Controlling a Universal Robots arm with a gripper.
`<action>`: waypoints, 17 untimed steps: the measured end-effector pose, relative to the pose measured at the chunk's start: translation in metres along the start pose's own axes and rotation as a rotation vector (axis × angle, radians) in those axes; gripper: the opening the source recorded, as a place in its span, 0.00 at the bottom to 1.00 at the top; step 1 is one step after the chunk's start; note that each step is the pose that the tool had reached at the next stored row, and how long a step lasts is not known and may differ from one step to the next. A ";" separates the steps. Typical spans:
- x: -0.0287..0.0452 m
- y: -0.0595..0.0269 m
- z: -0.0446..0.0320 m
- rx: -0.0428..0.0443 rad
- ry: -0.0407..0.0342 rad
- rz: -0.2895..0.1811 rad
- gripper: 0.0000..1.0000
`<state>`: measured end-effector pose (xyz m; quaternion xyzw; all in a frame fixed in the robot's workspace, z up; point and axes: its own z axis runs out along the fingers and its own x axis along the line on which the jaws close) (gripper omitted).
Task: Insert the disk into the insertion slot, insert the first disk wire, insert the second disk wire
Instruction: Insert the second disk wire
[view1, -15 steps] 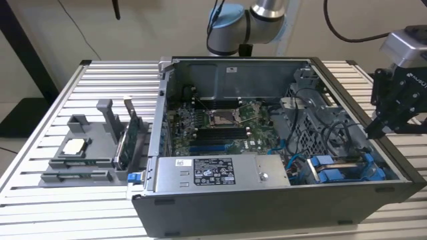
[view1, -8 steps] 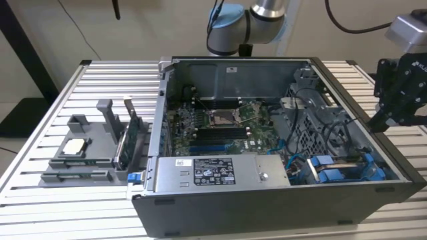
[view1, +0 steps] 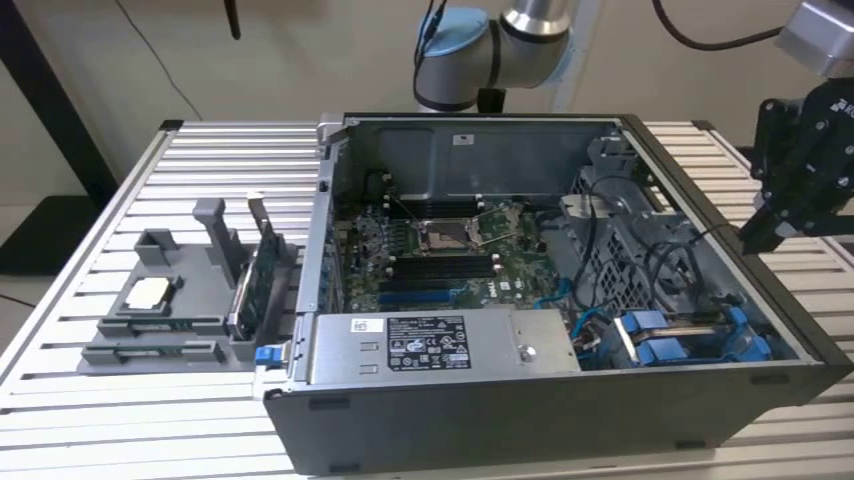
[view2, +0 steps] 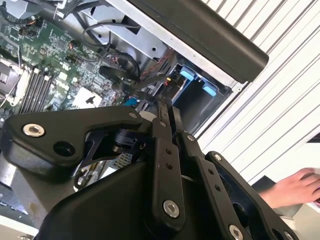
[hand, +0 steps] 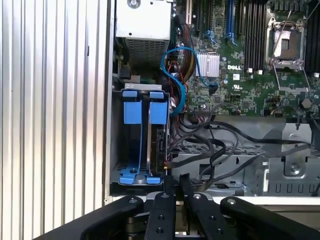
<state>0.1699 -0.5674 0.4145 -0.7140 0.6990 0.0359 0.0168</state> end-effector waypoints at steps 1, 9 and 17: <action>0.0000 0.0011 0.0000 0.0000 -0.0001 0.000 0.16; -0.0001 0.0056 -0.0001 0.0000 0.0002 0.000 0.16; -0.0001 0.0066 0.0005 0.0000 0.0001 0.000 0.16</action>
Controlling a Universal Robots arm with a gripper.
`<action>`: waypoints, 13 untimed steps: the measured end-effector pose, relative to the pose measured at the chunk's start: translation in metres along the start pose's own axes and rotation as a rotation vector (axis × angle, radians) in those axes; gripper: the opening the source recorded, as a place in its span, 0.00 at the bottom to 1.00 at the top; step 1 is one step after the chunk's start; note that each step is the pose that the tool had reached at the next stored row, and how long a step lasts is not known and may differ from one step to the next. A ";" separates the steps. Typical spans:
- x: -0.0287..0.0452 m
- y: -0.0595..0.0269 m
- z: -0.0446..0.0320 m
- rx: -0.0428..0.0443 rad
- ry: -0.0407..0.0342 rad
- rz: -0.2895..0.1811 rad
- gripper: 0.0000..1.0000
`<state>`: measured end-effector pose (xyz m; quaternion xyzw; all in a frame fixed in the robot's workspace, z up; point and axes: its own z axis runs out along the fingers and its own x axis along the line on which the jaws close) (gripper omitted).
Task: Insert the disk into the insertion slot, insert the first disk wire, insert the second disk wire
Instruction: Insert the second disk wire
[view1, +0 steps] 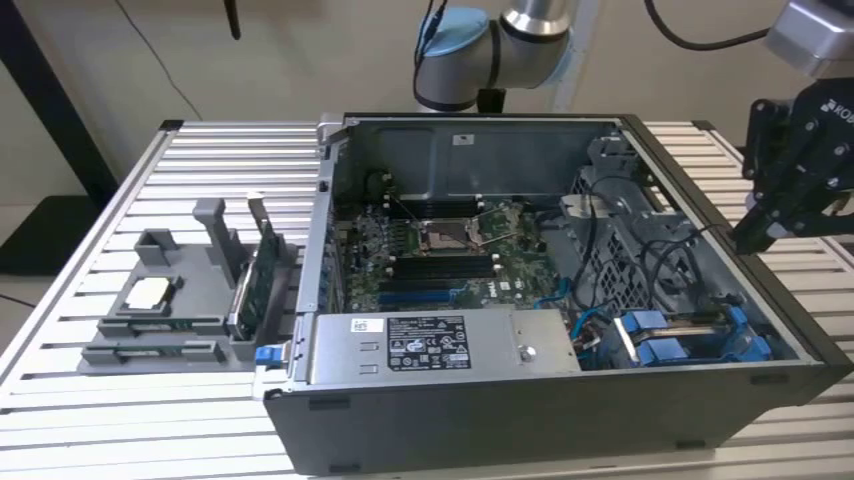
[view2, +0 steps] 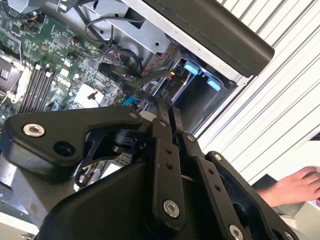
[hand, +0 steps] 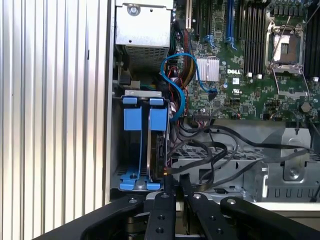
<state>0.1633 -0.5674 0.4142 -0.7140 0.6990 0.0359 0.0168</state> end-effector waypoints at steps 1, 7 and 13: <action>0.0000 0.0002 0.0001 0.0000 0.0000 0.000 0.16; 0.0005 0.0044 0.0025 0.0000 0.0005 0.000 0.16; 0.0011 0.0211 0.0135 0.0000 0.0006 0.000 0.16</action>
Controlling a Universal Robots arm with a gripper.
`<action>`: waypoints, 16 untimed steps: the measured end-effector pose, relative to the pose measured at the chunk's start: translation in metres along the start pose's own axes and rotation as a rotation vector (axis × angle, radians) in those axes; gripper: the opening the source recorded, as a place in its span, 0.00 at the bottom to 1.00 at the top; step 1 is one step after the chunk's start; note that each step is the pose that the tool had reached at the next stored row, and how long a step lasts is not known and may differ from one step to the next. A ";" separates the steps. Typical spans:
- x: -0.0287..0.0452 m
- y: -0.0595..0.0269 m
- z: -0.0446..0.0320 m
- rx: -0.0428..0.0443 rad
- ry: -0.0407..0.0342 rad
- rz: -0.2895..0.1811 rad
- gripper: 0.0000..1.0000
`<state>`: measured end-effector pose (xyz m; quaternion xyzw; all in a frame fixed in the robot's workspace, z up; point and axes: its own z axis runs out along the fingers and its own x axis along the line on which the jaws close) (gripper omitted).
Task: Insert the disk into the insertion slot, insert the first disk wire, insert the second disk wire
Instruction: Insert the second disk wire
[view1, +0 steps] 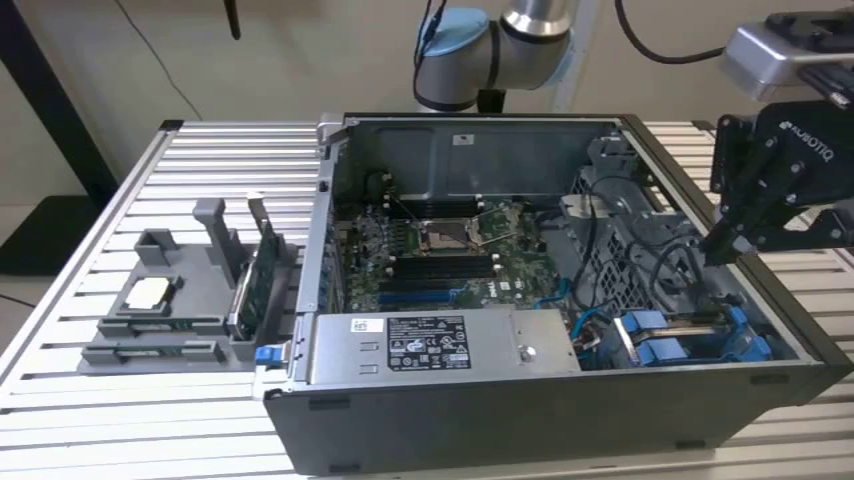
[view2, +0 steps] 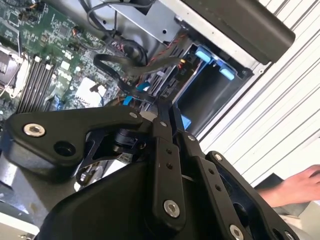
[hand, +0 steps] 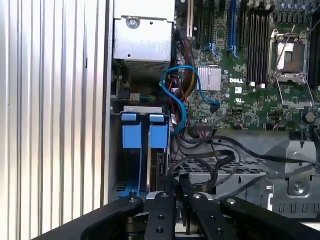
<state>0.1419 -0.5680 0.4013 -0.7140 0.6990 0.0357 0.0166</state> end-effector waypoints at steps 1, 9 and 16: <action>0.0001 0.0019 0.0020 0.0000 0.0001 0.000 0.16; 0.0010 0.0069 0.0165 -0.0001 0.0009 0.000 0.16; 0.0020 0.0066 0.0292 0.0000 0.0010 0.000 0.16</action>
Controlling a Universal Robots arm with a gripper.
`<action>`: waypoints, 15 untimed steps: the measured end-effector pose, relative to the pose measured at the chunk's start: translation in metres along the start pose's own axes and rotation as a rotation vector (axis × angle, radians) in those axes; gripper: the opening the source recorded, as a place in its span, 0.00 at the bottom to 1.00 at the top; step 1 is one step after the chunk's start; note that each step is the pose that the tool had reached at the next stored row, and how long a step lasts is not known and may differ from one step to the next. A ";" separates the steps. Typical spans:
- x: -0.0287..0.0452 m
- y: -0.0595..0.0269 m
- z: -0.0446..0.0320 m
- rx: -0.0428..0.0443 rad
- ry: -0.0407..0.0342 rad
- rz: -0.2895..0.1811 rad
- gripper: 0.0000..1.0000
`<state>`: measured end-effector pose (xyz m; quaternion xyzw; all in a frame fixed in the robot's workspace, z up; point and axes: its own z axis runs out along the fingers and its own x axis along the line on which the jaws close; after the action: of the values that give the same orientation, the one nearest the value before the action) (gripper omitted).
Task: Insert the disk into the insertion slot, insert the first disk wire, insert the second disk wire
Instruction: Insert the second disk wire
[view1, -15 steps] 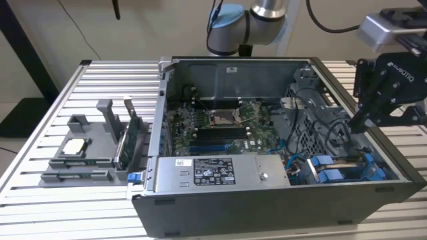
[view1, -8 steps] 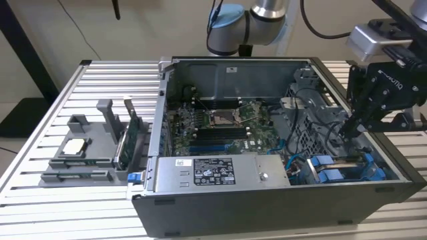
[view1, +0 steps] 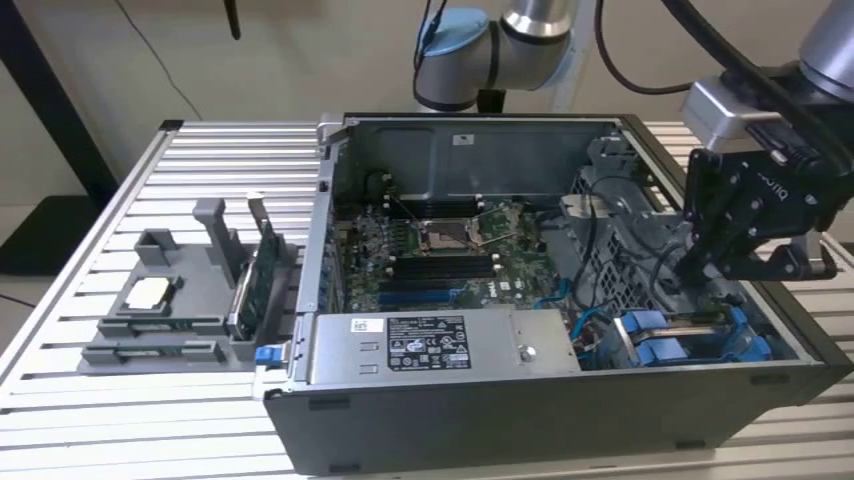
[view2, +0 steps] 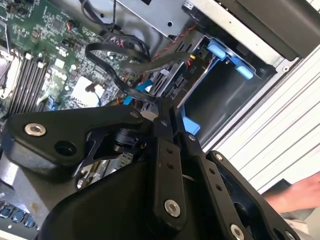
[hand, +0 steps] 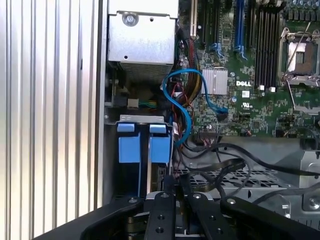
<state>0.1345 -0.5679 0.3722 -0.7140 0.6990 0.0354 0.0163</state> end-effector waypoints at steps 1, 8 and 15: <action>0.0002 0.0000 0.0018 -0.0001 0.0001 0.000 0.16; 0.0038 -0.0013 0.0110 -0.0001 0.0000 0.000 0.16; 0.0056 -0.0022 0.0119 -0.0002 0.0001 0.000 0.16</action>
<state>0.1365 -0.5726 0.3599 -0.7140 0.6991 0.0354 0.0161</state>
